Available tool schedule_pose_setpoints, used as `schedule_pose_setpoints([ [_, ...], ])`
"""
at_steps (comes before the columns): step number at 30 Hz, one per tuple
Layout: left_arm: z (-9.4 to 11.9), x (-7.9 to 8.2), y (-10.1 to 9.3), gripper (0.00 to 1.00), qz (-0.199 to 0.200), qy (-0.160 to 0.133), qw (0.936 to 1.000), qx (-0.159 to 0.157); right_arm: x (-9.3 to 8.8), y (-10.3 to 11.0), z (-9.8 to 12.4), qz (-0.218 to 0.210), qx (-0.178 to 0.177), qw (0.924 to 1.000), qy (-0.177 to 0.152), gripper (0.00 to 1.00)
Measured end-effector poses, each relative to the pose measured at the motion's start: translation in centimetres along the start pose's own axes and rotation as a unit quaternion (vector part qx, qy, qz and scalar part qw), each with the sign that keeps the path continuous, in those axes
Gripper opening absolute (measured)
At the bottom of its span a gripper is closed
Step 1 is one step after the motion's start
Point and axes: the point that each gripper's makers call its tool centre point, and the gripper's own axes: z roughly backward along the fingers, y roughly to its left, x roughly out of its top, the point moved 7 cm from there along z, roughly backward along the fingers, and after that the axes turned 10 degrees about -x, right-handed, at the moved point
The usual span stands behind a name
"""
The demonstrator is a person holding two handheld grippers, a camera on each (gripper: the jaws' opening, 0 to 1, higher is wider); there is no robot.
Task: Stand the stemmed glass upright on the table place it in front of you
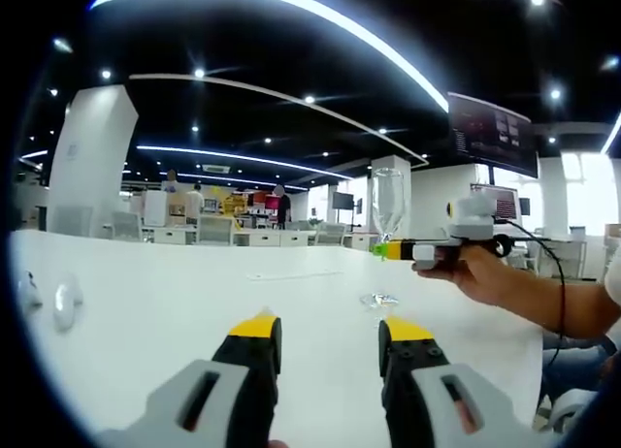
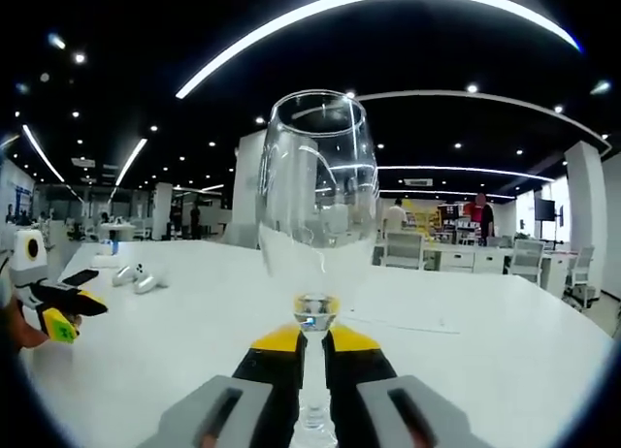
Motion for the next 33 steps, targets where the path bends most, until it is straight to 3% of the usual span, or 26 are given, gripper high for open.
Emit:
schedule_pose_setpoints([
  [13,0.2,0.4,0.5,0.40,-0.005,-0.003,1.0000,0.006,0.5,-0.9,-5.0,0.008,-0.014,0.9999,-0.005,0.12],
  [26,0.3,0.6,0.9,0.40,-0.007,0.000,0.9999,0.014,-0.2,-2.4,-10.7,0.015,-0.038,0.9992,-0.004,0.12],
  [33,0.4,0.4,1.1,0.40,-0.005,0.003,0.9998,0.018,-1.0,-3.1,-12.7,0.011,-0.048,0.9988,0.001,0.12],
])
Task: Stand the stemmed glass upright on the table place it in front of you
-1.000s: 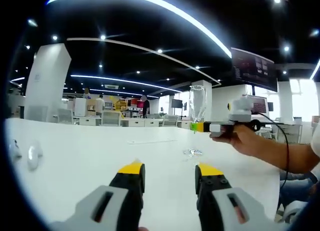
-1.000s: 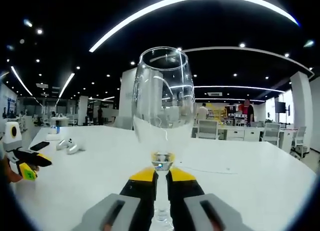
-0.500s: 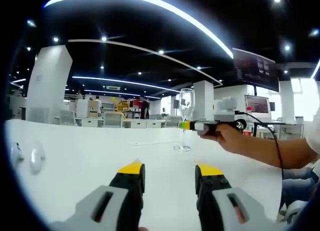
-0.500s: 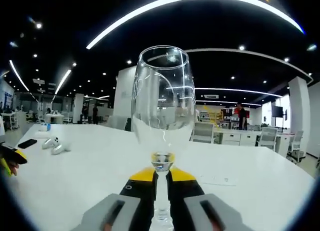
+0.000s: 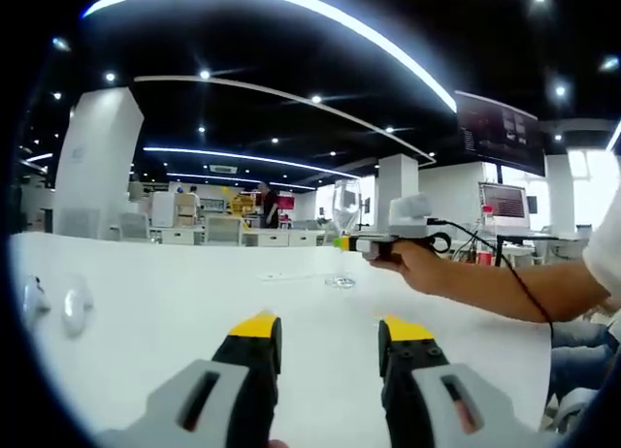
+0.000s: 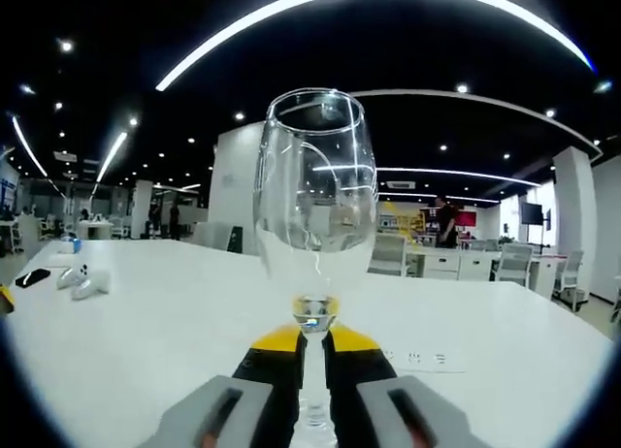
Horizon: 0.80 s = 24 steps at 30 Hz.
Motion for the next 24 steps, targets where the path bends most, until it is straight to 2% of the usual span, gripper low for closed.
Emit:
schedule_pose_setpoints([
  [11,0.1,0.0,0.5,0.40,0.000,0.003,1.0000,0.006,-0.5,-0.5,-2.1,-0.010,-0.009,0.9999,0.004,0.12],
  [24,0.2,-0.1,0.6,0.40,0.001,0.004,1.0000,0.009,-0.9,-0.7,-2.7,-0.006,-0.012,0.9999,0.004,0.12],
])
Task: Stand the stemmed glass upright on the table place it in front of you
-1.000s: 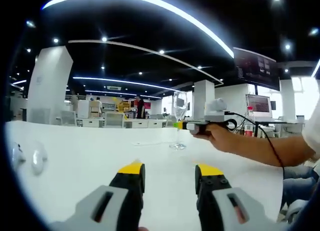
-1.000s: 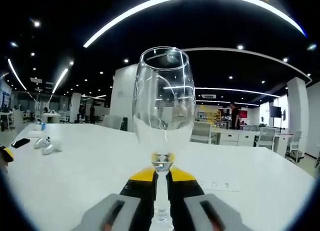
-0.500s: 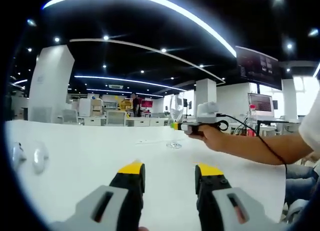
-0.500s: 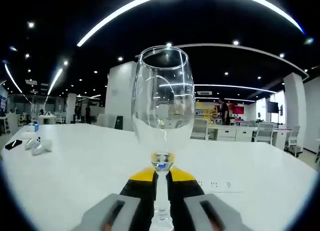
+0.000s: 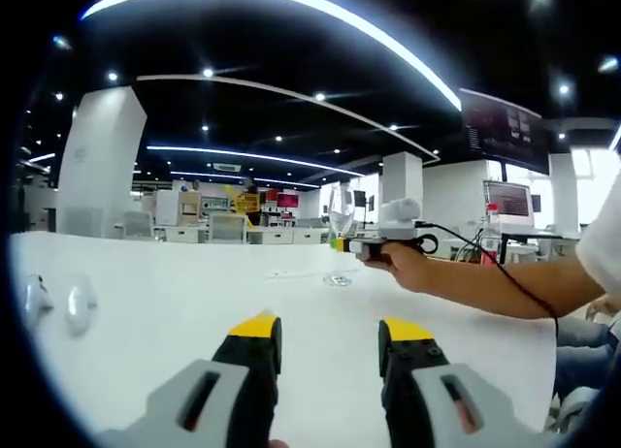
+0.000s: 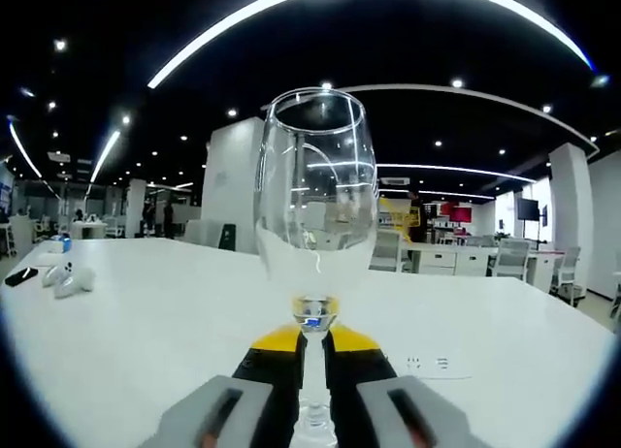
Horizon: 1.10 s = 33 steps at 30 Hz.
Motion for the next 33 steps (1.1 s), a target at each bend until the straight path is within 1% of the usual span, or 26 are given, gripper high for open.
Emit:
schedule_pose_setpoints([
  [12,0.10,-0.15,0.14,0.40,0.001,0.001,1.0000,0.004,-0.41,0.16,-0.36,0.002,0.004,1.0000,0.002,0.12],
  [17,0.21,-0.14,0.21,0.40,0.001,0.000,1.0000,0.006,-0.72,-0.06,-0.51,-0.005,0.002,1.0000,0.004,0.12],
  [33,0.21,-0.14,0.03,0.40,0.002,0.000,1.0000,0.005,-0.84,-0.31,-0.54,-0.014,0.001,0.9999,0.006,0.12],
])
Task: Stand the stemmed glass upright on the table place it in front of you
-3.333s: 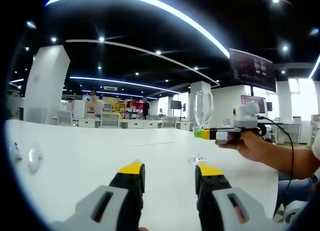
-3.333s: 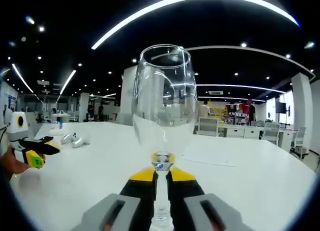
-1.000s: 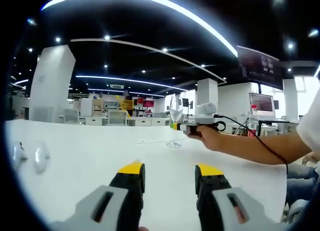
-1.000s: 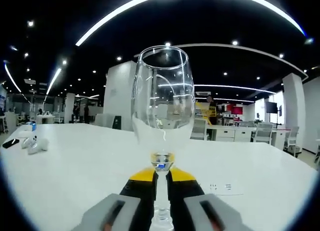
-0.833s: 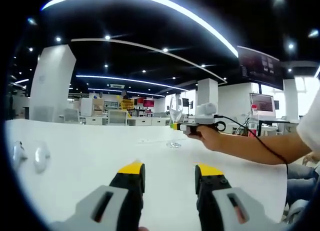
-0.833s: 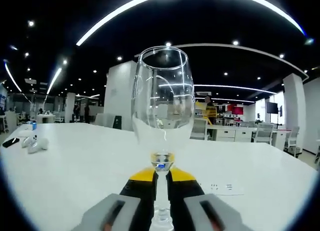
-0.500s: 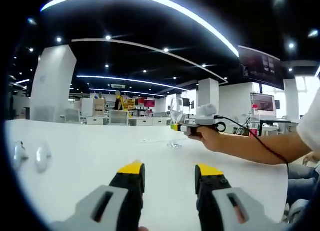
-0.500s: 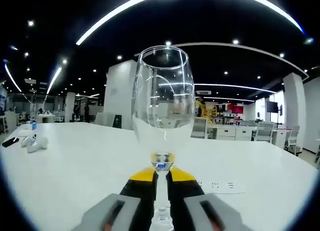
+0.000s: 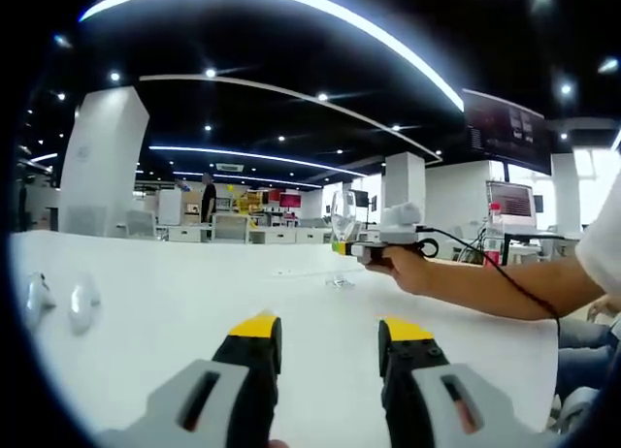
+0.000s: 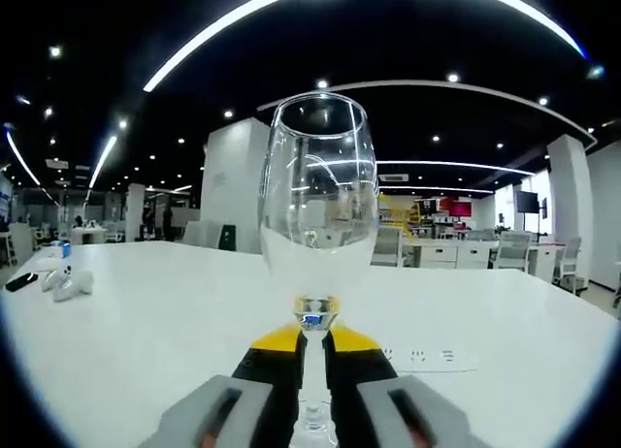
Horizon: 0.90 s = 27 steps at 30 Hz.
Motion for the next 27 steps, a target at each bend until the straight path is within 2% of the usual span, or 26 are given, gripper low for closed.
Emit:
schedule_pose_setpoints([
  [5,0.0,0.0,0.0,0.40,0.001,0.000,1.0000,0.000,0.0,0.0,0.0,-0.002,0.003,1.0000,-0.002,0.14],
  [8,0.1,0.1,0.0,0.40,0.000,-0.002,1.0000,0.000,0.2,0.1,0.0,-0.003,0.006,1.0000,-0.006,0.24],
  [12,0.2,0.1,0.1,0.40,0.000,-0.003,1.0000,0.000,0.2,0.3,0.1,0.000,0.007,1.0000,-0.004,0.27],
  [21,0.3,0.3,0.2,0.40,0.000,-0.005,1.0000,0.001,0.4,0.4,0.5,0.001,0.008,1.0000,-0.002,0.27],
  [27,0.4,0.2,0.0,0.40,0.001,-0.005,1.0000,-0.001,0.8,0.3,2.1,0.006,0.008,0.9999,-0.005,0.27],
])
